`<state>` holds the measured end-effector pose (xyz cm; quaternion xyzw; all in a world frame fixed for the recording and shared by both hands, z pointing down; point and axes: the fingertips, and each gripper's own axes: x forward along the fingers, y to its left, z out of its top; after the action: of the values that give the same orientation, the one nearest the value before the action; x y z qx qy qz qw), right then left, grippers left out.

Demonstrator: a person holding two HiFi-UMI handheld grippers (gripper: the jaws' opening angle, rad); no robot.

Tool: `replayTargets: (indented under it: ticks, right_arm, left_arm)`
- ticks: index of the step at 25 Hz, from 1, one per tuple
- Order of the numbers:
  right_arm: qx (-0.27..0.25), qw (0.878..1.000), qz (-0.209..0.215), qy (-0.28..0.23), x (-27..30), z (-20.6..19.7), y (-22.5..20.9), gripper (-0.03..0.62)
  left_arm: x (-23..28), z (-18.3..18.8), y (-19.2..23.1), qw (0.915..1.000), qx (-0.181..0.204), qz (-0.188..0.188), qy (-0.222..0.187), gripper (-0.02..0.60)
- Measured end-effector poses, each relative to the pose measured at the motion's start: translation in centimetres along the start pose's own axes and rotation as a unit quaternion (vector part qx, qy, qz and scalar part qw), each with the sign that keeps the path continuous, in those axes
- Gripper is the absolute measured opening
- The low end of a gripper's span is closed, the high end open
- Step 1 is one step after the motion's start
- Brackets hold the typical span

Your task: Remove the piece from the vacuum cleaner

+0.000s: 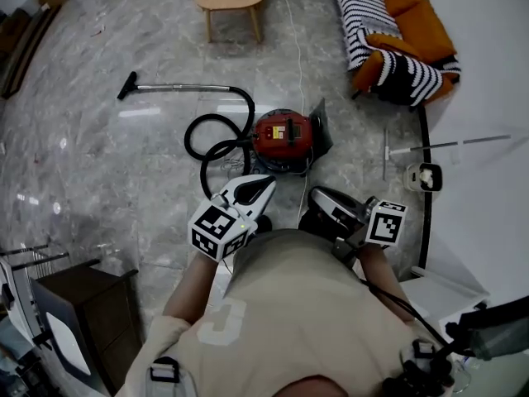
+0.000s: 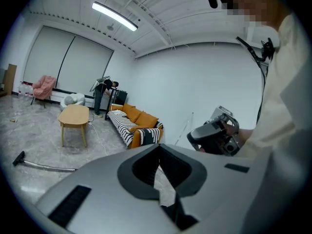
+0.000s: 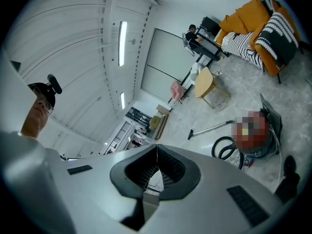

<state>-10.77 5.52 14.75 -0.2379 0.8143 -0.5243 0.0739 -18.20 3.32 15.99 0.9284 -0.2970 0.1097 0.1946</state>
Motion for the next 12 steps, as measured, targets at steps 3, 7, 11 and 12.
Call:
replayTargets:
  ticks: [3,7,11,12]
  right_arm:
    - [0.011,1.0,0.021,0.015,-0.7,2.1,-2.4,0.003]
    - [0.015,1.0,0.025,0.005,-2.6,5.9,-4.8,0.003]
    - [0.016,1.0,-0.004,0.016,-5.0,8.3,-9.1,0.003]
    - [0.024,0.999,-0.006,0.02,-5.3,8.3,-9.8,0.003]
  left_arm:
    - [3.4,-0.1,0.0,0.9998,-0.002,0.014,0.012,0.003]
    - [7.5,0.4,-0.2,0.999,-0.003,0.027,0.035,0.003]
    - [13.2,1.0,-1.1,0.9979,0.004,0.014,0.062,0.003]
    - [14.0,1.1,-1.2,0.9976,0.008,0.014,0.067,0.003]
